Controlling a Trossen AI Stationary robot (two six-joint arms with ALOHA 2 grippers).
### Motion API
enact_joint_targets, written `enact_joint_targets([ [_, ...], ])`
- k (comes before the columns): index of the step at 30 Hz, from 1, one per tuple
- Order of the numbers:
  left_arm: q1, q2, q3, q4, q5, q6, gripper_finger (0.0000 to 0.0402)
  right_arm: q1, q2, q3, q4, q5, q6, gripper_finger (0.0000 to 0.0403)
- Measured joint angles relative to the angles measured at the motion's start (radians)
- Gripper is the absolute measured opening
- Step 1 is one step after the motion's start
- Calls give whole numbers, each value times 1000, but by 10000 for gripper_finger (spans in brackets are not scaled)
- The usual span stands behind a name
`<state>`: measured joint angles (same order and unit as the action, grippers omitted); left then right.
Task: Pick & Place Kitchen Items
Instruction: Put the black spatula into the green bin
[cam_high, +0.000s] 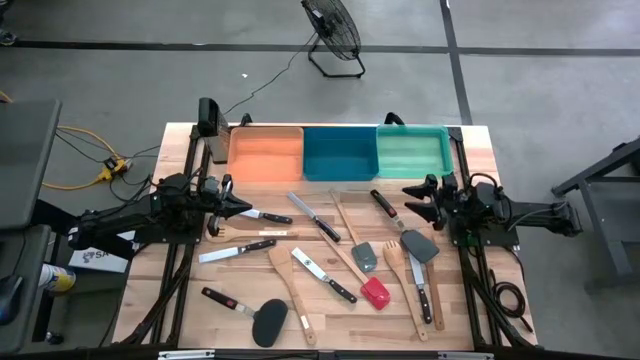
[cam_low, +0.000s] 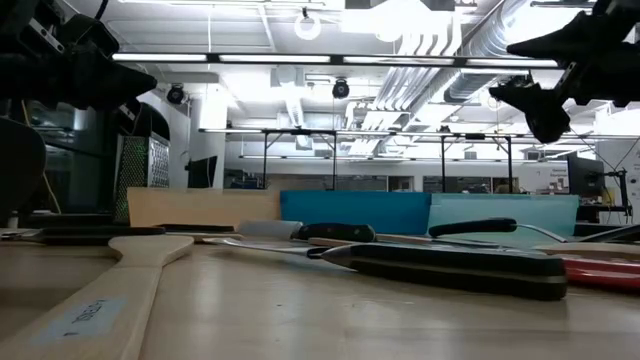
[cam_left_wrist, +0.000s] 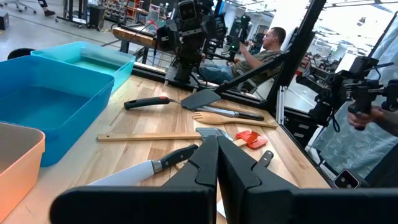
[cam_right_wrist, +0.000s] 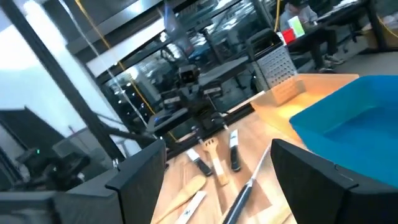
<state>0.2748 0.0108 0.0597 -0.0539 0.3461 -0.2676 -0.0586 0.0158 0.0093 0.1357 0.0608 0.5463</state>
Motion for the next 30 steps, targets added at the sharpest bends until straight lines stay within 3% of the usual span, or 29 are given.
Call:
enact_joint_targets([
  [6, 0, 0, 0, 0, 0, 0, 0, 0, 0, 0, 27, -109, 10, 283],
  [11, 0, 0, 0, 0, 0, 0, 0, 0, 32, 37, -14, -85, 26, 283],
  [20, 0, 0, 0, 0, 0, 0, 0, 0, 244, 253, -234, 90, -77, 283],
  [26, 0, 0, 0, 0, 0, 0, 0, 0, 418, 405, -429, 249, -53, 283],
  [30, 0, 0, 0, 0, 0, 0, 0, 0, 515, 501, -517, 294, -30, 283],
])
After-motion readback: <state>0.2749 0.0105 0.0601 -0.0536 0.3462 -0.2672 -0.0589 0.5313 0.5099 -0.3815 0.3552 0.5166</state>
